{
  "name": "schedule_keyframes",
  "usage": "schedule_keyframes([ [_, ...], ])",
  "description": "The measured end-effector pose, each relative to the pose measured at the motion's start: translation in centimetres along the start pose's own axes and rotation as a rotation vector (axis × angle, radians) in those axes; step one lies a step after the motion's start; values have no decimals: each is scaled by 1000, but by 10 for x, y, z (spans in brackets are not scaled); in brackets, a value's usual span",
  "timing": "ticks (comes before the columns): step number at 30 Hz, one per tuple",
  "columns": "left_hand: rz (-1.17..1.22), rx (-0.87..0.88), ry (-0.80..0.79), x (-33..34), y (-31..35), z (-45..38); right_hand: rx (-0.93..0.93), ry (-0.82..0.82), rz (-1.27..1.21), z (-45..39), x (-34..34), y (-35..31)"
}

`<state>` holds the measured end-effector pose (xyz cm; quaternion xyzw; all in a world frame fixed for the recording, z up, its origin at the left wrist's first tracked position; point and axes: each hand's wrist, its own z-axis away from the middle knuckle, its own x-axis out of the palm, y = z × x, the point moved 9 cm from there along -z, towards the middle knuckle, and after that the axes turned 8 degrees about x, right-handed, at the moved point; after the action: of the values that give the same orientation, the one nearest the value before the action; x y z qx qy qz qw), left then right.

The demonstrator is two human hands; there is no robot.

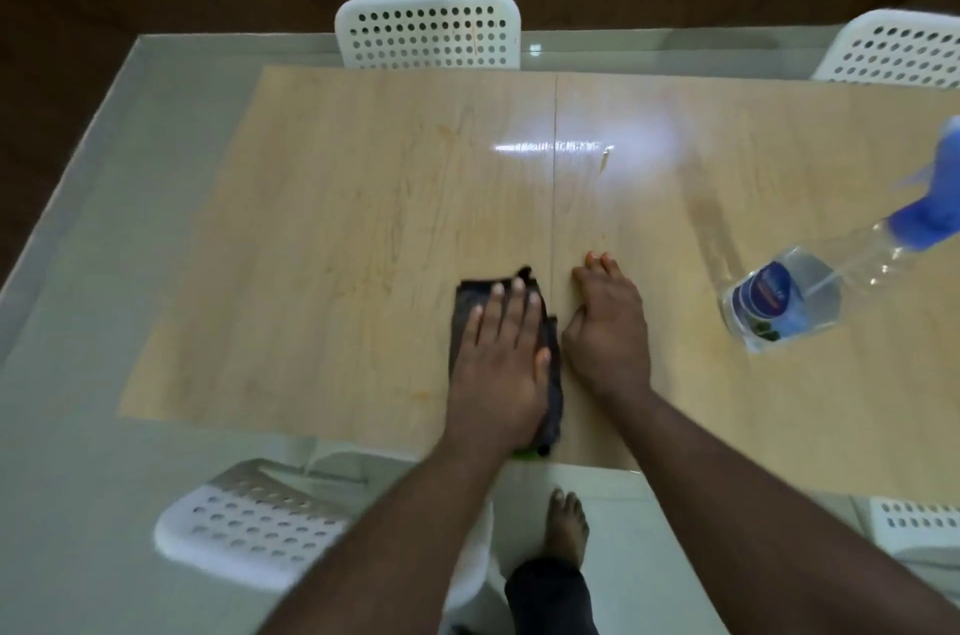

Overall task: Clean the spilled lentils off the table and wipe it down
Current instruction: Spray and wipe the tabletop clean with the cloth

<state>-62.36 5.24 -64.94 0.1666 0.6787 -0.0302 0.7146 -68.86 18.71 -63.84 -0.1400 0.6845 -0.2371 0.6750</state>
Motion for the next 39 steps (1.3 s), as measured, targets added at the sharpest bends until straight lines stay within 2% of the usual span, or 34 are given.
schedule_keyframes([
  [2,7,-12,-17,1,10,43,-15,-6,58,3,3,-6],
  [4,4,-7,-9,0,9,52,-24,8,102,6,5,-8],
  [8,-31,48,14,0,-17,-7,-31,15,134,10,7,-11],
  [11,-42,-10,-5,-6,-42,-57,-58,23,153,12,5,-14],
  [13,-31,-27,13,-5,-41,-62,-59,26,158,13,5,-13],
  [19,-17,44,-11,4,-5,45,-60,1,162,12,8,-13],
  [22,-31,45,-33,2,-7,48,-44,-16,168,12,8,-13],
  [26,-45,75,-44,-3,-23,-4,-42,-39,199,6,8,-13],
  [29,-49,117,-56,-6,-40,-60,-105,-47,199,-21,11,-20],
  [32,-63,310,-88,-11,-47,-117,-140,-40,127,-90,13,-30],
  [35,-97,498,-112,-13,-54,-160,-66,19,33,-140,9,-28],
  [39,-117,517,-96,-23,-69,-237,5,46,-26,-147,12,-25],
])
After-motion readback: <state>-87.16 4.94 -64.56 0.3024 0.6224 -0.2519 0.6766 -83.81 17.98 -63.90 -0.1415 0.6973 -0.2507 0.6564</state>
